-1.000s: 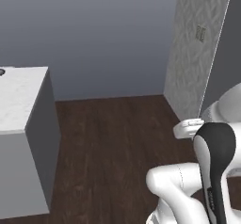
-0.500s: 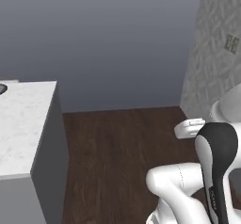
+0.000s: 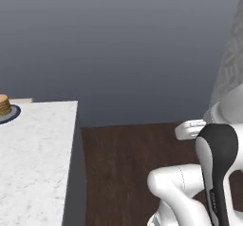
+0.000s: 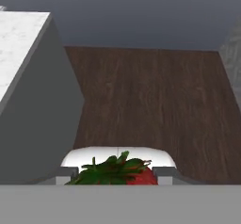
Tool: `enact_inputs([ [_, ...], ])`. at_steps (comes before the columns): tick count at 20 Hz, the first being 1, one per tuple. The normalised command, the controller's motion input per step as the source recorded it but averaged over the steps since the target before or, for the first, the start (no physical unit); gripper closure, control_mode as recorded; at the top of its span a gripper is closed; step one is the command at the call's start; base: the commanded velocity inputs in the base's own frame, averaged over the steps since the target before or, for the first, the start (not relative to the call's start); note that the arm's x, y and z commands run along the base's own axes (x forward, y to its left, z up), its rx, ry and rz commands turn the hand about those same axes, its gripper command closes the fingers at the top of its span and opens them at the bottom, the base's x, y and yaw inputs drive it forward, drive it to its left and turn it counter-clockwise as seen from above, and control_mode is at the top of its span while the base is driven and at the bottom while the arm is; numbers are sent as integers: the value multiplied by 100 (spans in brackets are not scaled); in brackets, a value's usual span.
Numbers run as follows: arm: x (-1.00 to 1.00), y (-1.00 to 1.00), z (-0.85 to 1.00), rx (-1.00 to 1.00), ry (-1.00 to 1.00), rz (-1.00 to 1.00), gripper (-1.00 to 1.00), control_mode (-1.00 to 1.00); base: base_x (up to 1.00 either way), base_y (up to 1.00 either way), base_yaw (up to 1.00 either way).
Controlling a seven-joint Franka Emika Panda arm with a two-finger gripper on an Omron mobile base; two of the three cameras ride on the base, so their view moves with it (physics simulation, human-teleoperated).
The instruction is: Take the strawberry from the fridge and place it on top of the pancake, located on the dining counter.
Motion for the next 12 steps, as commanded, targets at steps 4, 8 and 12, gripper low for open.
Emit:
enact_inputs([
  [4,0,0,0,0,0,0,100,100,100,16,13],
  [8,0,0,0,0,0,0,100,100,100,-3,27],
  [12,0,0,0,0,0,0,100,100,100,-22,38],
])
